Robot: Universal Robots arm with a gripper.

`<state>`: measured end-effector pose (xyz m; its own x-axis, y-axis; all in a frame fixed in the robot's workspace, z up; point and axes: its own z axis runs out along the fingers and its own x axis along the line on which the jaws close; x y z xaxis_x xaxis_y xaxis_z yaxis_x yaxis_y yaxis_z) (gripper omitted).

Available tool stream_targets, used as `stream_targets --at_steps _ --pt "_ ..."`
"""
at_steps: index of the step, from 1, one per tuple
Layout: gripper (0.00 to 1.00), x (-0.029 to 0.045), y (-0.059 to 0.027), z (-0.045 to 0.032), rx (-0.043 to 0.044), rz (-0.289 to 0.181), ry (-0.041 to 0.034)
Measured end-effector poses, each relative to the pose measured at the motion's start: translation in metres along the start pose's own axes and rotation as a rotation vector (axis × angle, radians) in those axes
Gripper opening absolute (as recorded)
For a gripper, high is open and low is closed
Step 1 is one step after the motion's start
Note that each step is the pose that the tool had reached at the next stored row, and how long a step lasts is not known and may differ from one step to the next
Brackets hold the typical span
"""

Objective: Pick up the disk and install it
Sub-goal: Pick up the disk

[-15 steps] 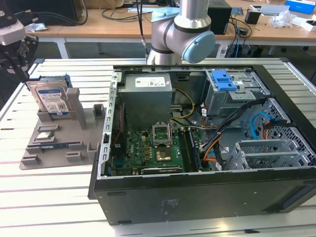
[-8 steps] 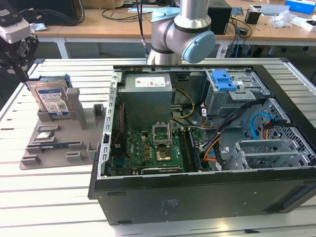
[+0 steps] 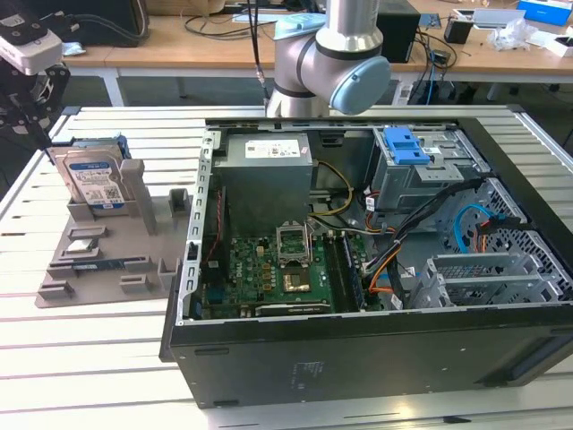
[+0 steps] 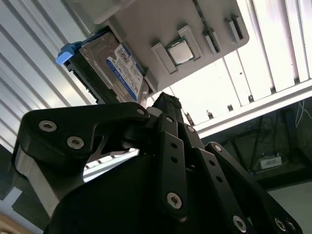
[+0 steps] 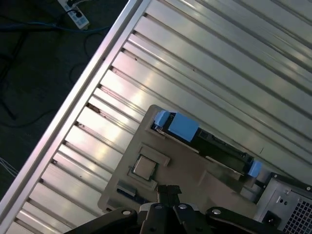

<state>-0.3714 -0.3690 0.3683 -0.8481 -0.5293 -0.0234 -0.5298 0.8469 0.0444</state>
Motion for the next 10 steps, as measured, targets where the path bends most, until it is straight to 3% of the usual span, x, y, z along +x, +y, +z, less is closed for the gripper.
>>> stream_targets --at_steps 10 --pt "0.11 0.0000 0.0000 0.0000 -0.0026 -0.111 0.0049"
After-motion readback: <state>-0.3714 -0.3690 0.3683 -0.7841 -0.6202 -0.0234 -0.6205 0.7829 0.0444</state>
